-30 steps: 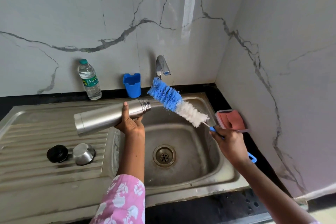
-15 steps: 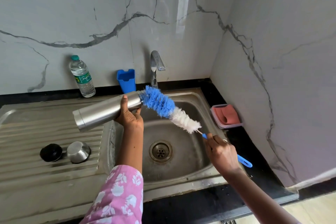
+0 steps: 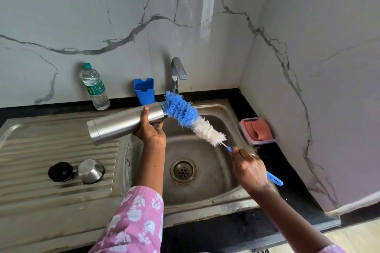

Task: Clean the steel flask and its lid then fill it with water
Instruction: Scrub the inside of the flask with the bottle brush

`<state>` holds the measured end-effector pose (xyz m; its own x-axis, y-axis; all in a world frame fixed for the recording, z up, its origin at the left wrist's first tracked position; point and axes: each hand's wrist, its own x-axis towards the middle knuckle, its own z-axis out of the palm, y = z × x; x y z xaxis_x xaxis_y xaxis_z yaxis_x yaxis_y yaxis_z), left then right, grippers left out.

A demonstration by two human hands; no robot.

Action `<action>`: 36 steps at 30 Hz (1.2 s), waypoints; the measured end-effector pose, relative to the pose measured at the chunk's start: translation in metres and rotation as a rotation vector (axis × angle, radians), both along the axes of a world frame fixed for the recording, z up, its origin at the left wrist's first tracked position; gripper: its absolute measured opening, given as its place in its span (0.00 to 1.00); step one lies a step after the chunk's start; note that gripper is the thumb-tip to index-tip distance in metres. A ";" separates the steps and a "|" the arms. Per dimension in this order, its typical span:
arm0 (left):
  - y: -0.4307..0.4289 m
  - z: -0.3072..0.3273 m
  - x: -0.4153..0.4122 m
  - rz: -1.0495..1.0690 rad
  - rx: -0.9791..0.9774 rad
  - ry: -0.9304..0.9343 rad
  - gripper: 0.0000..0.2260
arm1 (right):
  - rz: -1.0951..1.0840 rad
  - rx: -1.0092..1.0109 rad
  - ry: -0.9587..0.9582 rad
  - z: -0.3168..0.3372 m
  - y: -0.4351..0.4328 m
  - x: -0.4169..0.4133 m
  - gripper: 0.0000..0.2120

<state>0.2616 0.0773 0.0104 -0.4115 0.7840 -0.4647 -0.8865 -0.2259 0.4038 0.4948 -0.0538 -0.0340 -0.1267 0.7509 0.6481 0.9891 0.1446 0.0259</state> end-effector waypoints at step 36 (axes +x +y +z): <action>0.007 0.006 0.003 -0.014 0.009 0.012 0.29 | 0.022 0.011 -0.017 0.002 -0.004 0.003 0.12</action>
